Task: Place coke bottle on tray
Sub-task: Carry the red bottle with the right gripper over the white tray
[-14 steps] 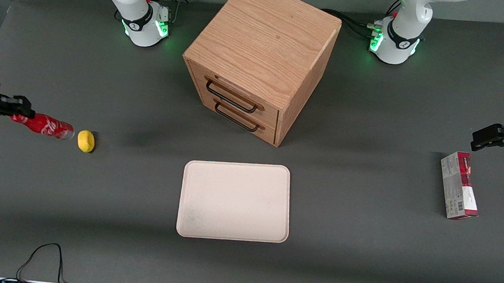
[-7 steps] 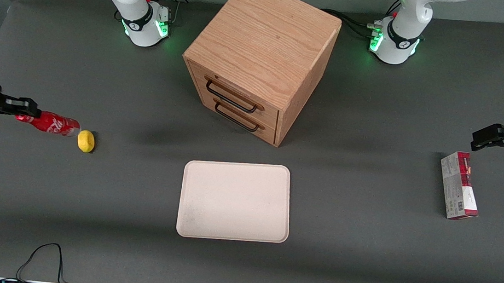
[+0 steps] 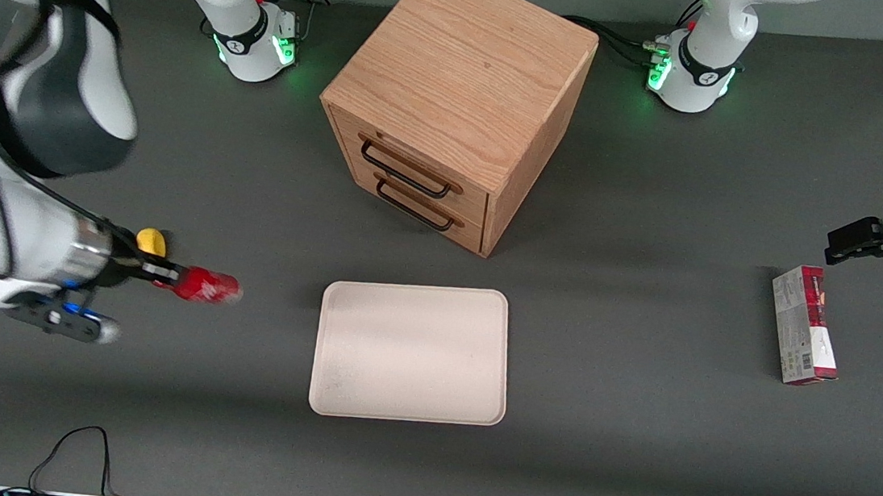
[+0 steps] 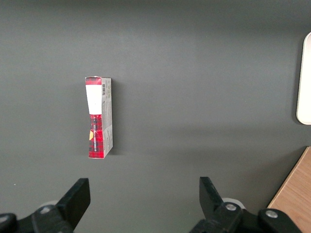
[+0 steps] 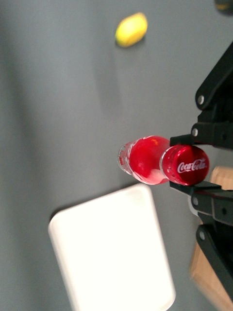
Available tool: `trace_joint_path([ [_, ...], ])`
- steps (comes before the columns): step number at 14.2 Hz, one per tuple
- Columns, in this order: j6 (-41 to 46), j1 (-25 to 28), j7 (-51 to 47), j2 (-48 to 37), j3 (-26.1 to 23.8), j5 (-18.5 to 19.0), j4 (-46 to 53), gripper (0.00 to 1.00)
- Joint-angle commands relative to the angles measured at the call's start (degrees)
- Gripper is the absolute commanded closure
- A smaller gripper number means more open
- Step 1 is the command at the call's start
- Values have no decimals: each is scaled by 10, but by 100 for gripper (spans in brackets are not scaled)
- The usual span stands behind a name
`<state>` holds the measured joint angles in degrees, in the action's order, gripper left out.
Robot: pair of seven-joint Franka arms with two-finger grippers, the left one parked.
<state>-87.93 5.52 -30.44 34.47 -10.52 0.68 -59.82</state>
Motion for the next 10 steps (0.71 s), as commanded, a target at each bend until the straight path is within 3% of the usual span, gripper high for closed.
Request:
trace_joint_path([
  [1,-39,52,-73,63,-1,36,59,100],
  [7,-138,112,-147,145,1,94,76,100],
  [10,-171,122,-151,166,2,95,76,100],
])
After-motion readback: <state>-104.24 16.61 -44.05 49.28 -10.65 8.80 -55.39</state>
